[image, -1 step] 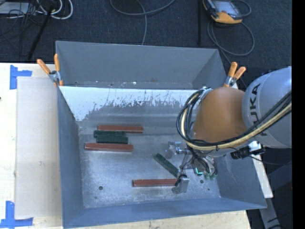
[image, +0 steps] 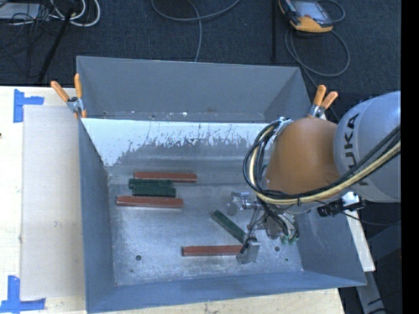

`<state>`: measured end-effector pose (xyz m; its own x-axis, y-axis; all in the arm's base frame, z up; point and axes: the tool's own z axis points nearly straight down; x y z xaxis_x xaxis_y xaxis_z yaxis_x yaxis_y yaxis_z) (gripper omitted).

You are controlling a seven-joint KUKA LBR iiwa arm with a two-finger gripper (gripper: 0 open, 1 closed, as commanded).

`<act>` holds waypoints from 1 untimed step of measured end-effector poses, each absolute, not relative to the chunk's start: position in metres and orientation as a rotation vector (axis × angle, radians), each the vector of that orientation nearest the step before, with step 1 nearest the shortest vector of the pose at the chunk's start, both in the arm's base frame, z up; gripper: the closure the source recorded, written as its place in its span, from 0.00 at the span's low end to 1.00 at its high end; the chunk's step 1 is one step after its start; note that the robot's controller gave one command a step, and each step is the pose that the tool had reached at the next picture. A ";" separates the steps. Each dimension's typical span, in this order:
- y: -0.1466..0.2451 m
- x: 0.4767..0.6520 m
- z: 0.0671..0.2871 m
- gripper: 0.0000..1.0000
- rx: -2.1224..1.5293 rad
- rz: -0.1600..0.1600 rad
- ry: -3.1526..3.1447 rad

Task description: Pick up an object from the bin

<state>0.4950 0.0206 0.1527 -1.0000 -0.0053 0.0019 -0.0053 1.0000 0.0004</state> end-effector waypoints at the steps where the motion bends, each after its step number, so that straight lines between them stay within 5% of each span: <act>1: 0.027 0.491 0.096 0.00 -0.148 -0.001 -3.140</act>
Offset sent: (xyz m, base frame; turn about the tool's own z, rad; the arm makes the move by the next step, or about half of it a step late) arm -0.0097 0.0064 -0.0827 0.1254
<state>0.4911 0.0268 0.0958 -0.9956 0.0940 -0.0020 0.0940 0.9956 0.0005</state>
